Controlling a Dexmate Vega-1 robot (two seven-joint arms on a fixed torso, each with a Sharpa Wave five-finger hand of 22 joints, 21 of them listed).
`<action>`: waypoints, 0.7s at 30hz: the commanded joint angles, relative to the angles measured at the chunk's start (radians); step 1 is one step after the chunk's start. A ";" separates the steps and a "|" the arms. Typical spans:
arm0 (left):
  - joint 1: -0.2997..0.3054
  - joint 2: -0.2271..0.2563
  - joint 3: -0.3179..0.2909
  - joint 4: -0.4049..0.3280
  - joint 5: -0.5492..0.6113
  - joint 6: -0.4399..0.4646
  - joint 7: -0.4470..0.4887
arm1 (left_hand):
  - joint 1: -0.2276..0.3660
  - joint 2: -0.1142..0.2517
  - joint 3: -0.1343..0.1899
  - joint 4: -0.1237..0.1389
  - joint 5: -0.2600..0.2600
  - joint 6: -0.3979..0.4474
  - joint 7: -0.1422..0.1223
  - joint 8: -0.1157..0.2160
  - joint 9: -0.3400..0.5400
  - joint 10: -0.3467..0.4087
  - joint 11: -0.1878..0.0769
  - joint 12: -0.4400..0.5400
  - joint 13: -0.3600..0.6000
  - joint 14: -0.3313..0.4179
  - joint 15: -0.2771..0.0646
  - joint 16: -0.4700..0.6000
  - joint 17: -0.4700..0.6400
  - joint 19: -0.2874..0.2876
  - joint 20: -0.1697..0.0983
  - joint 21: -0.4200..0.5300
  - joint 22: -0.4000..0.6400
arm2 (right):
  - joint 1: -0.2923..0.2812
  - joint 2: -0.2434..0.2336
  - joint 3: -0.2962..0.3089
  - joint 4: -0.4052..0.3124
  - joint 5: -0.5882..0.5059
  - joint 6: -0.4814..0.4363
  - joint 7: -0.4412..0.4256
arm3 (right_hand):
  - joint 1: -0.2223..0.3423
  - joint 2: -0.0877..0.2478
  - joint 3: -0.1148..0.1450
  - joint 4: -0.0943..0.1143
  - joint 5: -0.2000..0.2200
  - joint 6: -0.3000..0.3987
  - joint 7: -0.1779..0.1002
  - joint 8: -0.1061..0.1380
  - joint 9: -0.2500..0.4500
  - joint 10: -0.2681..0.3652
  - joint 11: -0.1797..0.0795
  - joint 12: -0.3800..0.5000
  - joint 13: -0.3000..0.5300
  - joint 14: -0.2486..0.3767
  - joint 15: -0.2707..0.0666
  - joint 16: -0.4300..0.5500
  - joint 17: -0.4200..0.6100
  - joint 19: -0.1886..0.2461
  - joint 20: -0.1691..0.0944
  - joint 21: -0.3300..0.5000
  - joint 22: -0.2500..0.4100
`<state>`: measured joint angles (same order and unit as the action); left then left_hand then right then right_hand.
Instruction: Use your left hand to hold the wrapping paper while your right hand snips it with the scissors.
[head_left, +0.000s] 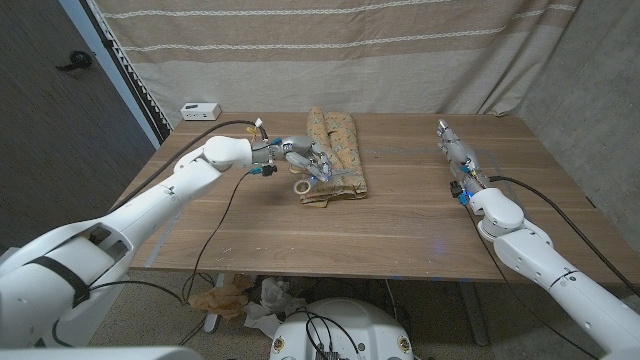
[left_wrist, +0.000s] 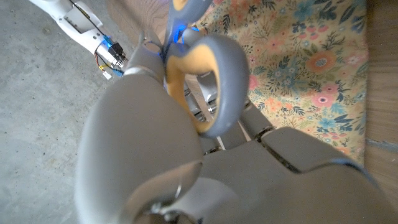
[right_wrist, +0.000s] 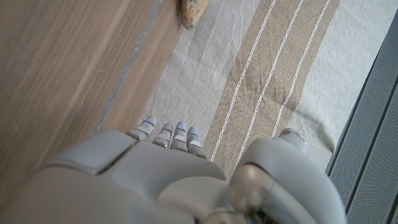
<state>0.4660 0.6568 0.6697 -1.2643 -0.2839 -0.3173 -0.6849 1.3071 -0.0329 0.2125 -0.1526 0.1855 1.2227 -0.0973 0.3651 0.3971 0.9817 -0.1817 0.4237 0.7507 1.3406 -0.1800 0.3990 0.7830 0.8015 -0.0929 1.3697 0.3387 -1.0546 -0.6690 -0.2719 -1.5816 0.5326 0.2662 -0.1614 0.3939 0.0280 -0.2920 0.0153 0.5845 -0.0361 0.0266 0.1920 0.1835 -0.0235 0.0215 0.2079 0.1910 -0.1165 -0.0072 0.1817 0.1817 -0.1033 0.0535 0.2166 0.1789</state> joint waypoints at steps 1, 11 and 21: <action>0.004 -0.021 -0.039 0.038 -0.141 0.033 -0.041 | 0.003 0.004 0.080 0.012 0.006 0.001 -0.010 0.005 0.006 0.154 -0.011 0.016 0.005 0.043 -0.049 -0.008 -0.124 -0.005 -0.120 0.010 -0.004 | -0.002 0.006 0.005 0.001 -0.011 0.017 -0.010 | 0.009 0.001 -0.004 -0.006 0.005 -0.001 -0.002 0.004 0.005 -0.004 0.001 0.006 0.001 -0.001 -0.002 0.004 0.002 0.005 0.002 -0.006 0.004; 0.012 -0.032 -0.061 0.047 -0.219 0.078 -0.061 | -0.011 -0.003 0.092 0.015 0.008 0.007 -0.021 0.010 0.012 0.156 -0.012 0.018 0.006 0.043 -0.049 -0.023 -0.133 -0.020 -0.116 0.019 -0.009 | 0.001 0.012 0.003 0.004 -0.022 0.021 -0.019 | 0.010 0.003 -0.004 -0.006 0.005 -0.002 0.003 0.004 0.005 -0.005 0.004 0.006 0.001 -0.002 -0.001 0.004 0.002 0.006 -0.001 -0.007 0.004; 0.024 -0.050 -0.082 0.052 -0.327 0.186 -0.102 | -0.082 0.015 0.163 0.050 0.027 -0.036 -0.058 0.008 0.025 0.122 -0.022 -0.009 -0.004 0.006 -0.055 -0.101 -0.183 -0.102 -0.094 -0.079 -0.111 | 0.004 0.020 0.002 0.015 -0.016 0.021 -0.019 | 0.011 0.005 -0.004 -0.006 0.006 -0.002 0.005 0.004 0.005 -0.005 0.006 0.006 0.001 -0.002 0.000 0.004 0.002 0.005 -0.001 -0.008 0.004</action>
<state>0.4759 0.6256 0.6147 -1.2204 -0.5035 -0.2233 -0.7519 1.2459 -0.0377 0.2873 -0.1640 0.2006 1.2010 -0.1519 0.3701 0.4145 0.9818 -0.1816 0.4253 0.7486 1.3559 -0.1969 0.3105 0.6016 0.7076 -0.0680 1.3162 0.2507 -1.0554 -0.6569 -0.2683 -1.5777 0.5164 0.2832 -0.1791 0.3979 0.0320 -0.2920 0.0153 0.5845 -0.0360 0.0266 0.1921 0.1835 -0.0234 0.0215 0.2079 0.1910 -0.1164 -0.0072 0.1817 0.1816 -0.1034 0.0535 0.2090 0.1789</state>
